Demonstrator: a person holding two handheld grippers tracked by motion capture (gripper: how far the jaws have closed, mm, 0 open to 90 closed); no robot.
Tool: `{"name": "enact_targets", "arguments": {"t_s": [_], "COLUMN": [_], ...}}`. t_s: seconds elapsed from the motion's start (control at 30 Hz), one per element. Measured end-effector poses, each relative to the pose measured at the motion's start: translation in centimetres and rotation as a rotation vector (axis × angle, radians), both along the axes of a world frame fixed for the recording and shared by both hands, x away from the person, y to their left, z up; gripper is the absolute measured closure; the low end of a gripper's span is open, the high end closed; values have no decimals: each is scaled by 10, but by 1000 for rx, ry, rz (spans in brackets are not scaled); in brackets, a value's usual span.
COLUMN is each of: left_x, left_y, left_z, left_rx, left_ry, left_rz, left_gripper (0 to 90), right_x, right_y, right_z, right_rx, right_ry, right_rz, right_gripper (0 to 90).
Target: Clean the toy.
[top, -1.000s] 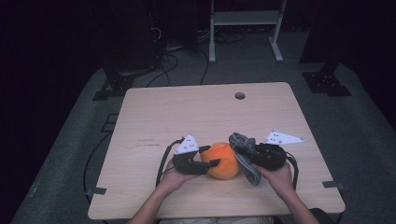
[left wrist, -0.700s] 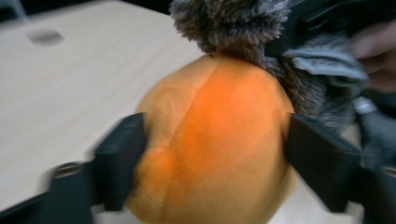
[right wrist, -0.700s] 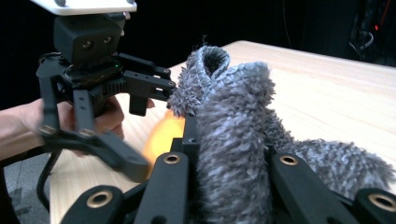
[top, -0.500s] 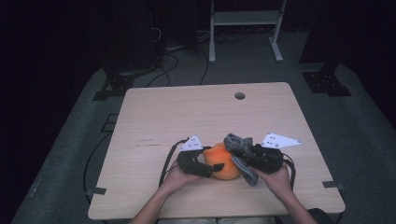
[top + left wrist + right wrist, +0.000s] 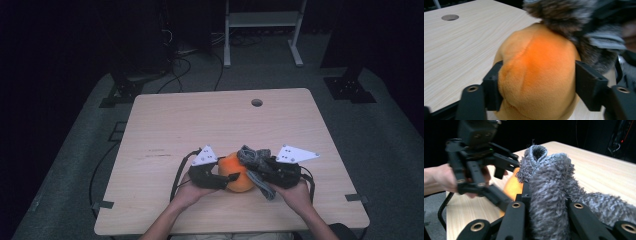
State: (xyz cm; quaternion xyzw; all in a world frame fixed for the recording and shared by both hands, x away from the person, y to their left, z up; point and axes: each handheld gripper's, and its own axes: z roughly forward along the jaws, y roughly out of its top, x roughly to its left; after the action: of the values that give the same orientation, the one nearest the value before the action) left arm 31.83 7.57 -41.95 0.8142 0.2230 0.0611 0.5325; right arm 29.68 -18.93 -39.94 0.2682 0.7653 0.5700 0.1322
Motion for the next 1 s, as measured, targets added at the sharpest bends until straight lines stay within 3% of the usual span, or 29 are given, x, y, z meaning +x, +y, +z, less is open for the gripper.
{"name": "enact_targets", "arguments": {"t_s": [0.07, 0.17, 0.2, 0.3, 0.33, 0.37, 0.47, 0.53, 0.6, 0.67, 0.7, 0.8, 0.87, 1.0], "left_x": [3, 2, 0, -2, -3, -2, -1, 0, 3, 7, 7, 0, -2, -3], "left_y": [3, 0, -3, -4, -3, -2, 0, 0, -1, -5, -7, -10, -8, -7], "left_z": [-2, -5, -6, -8, -8, -7, -8, -7, -5, -9, -11, -14, -11, -9], "left_rx": [-5, 23, 35, 35, 39, 37, 15, 3, -3, 33, 30, 34, 32, 25], "left_ry": [18, -4, -39, -55, -59, -55, -36, -35, -15, 15, 23, -33, -35, -21], "left_rz": [-46, -17, 6, 21, 22, 20, 5, -14, -16, -7, -18, -7, -14, -80], "left_gripper": [216, 246, 286, 368, 381, 388, 384, 335, 230, 158, 156, 300, 342, 292], "right_x": [4, 7, 6, -1, -3, -4, 5, 8, 8, 5, 2, -4, -2, 8], "right_y": [-7, -18, -17, -8, -3, -1, -12, -22, -25, -22, -18, -2, -1, -18], "right_z": [-1, -4, -4, -2, -1, -1, -3, -4, -5, -5, -4, -1, 1, -1], "right_rx": [-7, 12, 10, 34, 19, -1, 12, 7, 1, 18, 25, 3, -9, -1], "right_ry": [3, 28, 27, 25, 11, -6, 13, 20, 21, 27, 28, 1, -8, 8], "right_rz": [-35, -51, -48, 12, 28, 18, -39, -75, -83, -55, -29, 33, 25, -39], "right_gripper": [749, 749, 749, 748, 747, 747, 748, 748, 748, 749, 748, 748, 748, 748]}}
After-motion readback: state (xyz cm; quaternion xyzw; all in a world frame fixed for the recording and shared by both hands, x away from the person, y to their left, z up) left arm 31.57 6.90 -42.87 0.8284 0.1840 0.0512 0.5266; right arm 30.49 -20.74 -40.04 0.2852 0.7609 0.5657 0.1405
